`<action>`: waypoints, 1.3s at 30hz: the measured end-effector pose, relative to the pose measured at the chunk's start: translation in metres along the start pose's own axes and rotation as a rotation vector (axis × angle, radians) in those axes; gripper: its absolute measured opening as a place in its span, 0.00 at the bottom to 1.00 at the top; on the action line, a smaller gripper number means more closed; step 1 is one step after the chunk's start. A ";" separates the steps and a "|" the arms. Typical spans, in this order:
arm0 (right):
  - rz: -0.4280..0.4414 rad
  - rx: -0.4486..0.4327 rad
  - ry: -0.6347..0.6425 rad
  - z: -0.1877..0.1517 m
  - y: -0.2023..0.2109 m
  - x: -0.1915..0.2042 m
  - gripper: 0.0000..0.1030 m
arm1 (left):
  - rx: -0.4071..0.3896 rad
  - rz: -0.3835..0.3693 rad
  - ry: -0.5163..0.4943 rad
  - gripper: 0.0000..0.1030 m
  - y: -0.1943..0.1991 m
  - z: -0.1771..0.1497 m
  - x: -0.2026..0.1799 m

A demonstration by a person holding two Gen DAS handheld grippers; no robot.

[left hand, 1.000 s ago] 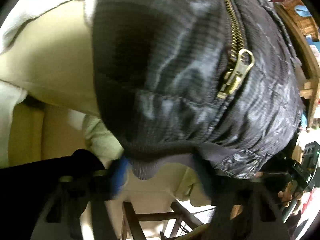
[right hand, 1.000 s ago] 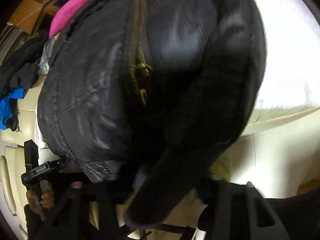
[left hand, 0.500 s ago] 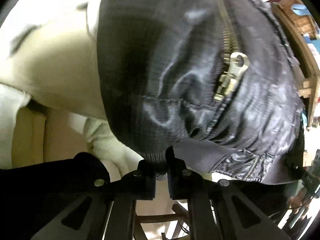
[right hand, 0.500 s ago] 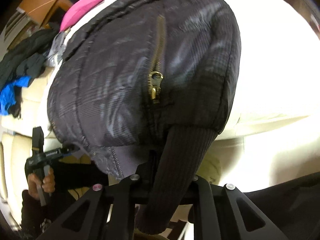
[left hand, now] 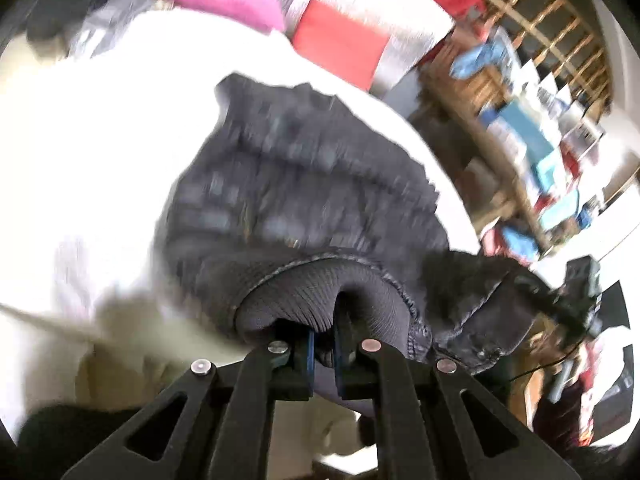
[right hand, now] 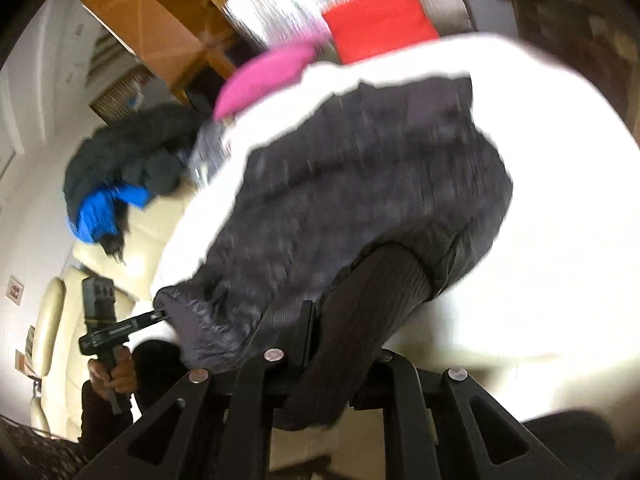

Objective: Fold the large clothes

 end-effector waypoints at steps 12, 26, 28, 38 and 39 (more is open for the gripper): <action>-0.022 -0.260 -0.071 0.188 0.015 -0.034 0.12 | -0.106 0.041 -0.031 0.07 -0.011 0.195 -0.030; -0.100 -0.348 -0.199 0.380 -0.096 -0.142 0.08 | 0.009 0.165 0.111 0.07 -0.173 0.377 0.062; -0.083 -0.340 -0.227 0.387 -0.108 -0.163 0.08 | 0.060 0.184 0.132 0.07 -0.200 0.379 0.080; -0.005 -0.055 -0.326 0.392 -0.191 -0.207 0.94 | 0.119 0.028 0.227 0.50 -0.225 0.371 0.107; -0.032 -0.003 -0.320 0.391 -0.203 -0.206 0.94 | 0.111 0.033 0.231 0.58 -0.223 0.371 0.107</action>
Point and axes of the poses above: each gripper's, at about its wrist camera, not at the fingertips, and y roughly against the way its jaws point, x to its left, z to its top, the point moved 6 cm from there along -y, roughly the way its jaws point, and after that the axes turned 10 degrees about x, right-handed, at the moved point
